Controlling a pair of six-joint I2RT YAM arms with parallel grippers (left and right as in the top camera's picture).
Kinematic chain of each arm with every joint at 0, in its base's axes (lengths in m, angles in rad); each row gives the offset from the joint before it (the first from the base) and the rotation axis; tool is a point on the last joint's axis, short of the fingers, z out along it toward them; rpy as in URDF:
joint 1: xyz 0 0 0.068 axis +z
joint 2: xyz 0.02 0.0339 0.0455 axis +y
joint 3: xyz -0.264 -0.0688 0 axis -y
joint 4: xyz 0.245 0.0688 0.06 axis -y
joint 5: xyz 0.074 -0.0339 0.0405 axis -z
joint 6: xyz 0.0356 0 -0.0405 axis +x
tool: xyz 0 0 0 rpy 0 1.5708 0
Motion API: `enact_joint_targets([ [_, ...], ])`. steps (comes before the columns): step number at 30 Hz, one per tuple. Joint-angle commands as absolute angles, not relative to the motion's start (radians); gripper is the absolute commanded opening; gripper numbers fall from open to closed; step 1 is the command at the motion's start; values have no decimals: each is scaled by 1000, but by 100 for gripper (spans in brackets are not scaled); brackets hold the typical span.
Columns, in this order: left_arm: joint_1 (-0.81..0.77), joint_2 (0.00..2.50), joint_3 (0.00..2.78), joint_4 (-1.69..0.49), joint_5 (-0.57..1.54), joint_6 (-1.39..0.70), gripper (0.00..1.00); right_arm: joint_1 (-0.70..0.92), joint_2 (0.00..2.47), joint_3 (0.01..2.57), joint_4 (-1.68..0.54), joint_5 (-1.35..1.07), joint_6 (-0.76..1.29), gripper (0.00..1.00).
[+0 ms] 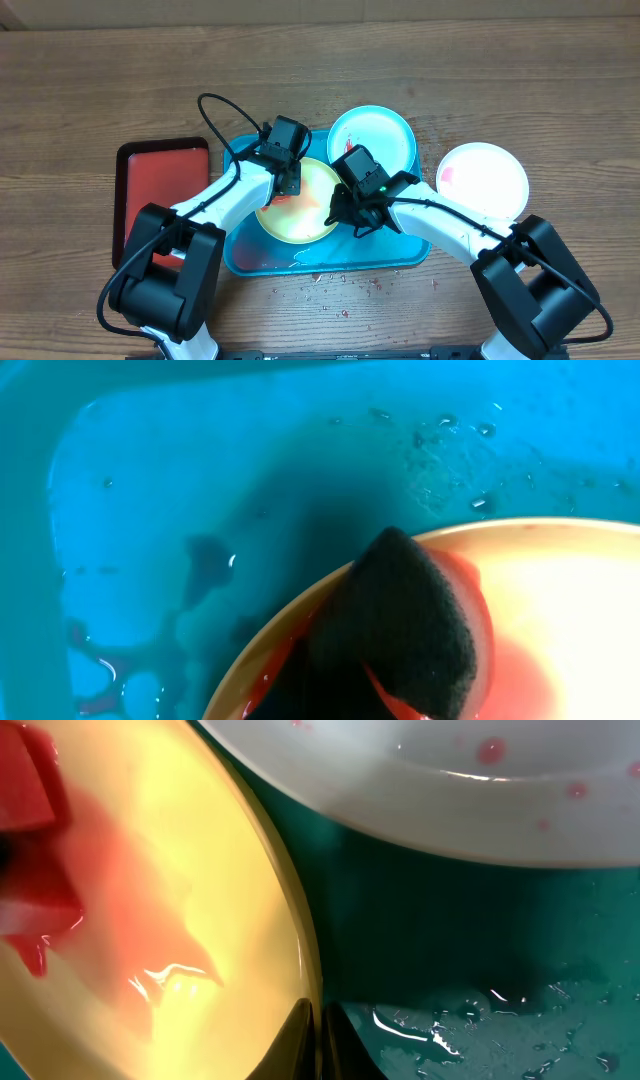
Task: Clean dirty plates on tray and stack at the side
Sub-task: 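Scrub the yellow plate with the left sponge while right holds it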
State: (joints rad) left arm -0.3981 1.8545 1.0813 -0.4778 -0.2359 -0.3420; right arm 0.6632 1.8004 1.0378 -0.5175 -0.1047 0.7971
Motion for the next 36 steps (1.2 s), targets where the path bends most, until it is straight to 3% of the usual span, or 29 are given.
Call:
enact_joint_targets([
  [1,-365,1909,1054,-538,-100,-222,4,667,1797,1041,-540,-106,783,4],
  [4,-365,1909,1054,-630,159,-100,4,667,1797,1041,-540,-107,783,4],
  [8,-365,1909,1054,-737,586,223,4,667,1797,1041,-539,-107,784,4],
  [10,-365,1909,1054,-747,632,262,4,667,1797,1041,-539,-107,784,4],
  [14,-365,1909,1054,-661,524,171,4,667,1797,1041,-540,-107,783,4],
  [18,-365,1909,1054,-543,147,-137,4,667,1797,1041,-544,-107,783,4],
  [22,-365,1909,1054,-560,-300,-493,4,667,1797,1041,-544,-107,783,4],
  [25,-365,1909,1054,-610,-464,-566,4,667,1797,1041,-545,-107,783,4],
  [31,-365,1909,1054,-687,-455,-556,4,667,1797,1041,-540,-107,784,4],
  [36,-365,1909,1054,-696,7,-223,4,667,1797,1041,-544,-107,783,4],
])
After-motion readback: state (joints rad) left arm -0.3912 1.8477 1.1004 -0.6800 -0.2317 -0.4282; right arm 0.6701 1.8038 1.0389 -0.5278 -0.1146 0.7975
